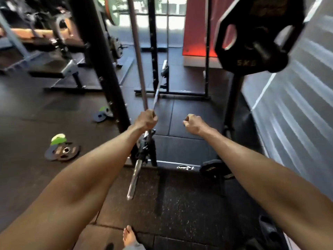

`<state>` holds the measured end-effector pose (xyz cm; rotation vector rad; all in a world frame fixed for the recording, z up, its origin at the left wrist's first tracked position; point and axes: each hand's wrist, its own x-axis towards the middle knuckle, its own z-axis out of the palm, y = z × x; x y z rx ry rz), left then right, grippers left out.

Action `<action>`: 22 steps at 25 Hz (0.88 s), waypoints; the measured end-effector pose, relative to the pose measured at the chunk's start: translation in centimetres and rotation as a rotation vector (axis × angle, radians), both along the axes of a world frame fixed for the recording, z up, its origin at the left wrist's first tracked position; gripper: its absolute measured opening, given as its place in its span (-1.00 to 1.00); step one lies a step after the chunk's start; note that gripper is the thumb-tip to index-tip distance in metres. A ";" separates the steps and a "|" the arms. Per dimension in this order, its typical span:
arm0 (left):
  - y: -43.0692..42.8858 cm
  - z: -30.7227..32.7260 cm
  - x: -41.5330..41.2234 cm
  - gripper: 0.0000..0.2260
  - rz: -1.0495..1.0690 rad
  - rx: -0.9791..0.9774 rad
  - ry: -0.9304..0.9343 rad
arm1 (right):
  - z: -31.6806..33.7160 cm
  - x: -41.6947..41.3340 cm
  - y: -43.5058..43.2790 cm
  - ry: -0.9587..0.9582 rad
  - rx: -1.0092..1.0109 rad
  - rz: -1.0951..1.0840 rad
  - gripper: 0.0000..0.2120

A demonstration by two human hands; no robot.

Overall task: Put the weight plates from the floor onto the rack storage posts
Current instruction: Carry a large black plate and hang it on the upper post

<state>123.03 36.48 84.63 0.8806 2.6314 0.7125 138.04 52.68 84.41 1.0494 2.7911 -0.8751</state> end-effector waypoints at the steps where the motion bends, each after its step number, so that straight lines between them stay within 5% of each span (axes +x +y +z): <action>1: -3.0 -1.4 -0.7 -0.77 0.019 -0.039 -0.014 | -1.2 -2.0 -2.5 -0.030 0.000 0.065 -0.69; 7: -21.0 -9.3 -7.3 -0.74 0.274 -0.211 -0.175 | -6.8 -14.2 -18.3 -0.137 0.009 0.503 -0.72; 22: -46.8 -19.4 -21.2 -0.82 0.752 -0.107 -0.546 | -16.5 -37.5 -47.1 -0.426 -0.112 0.931 -0.69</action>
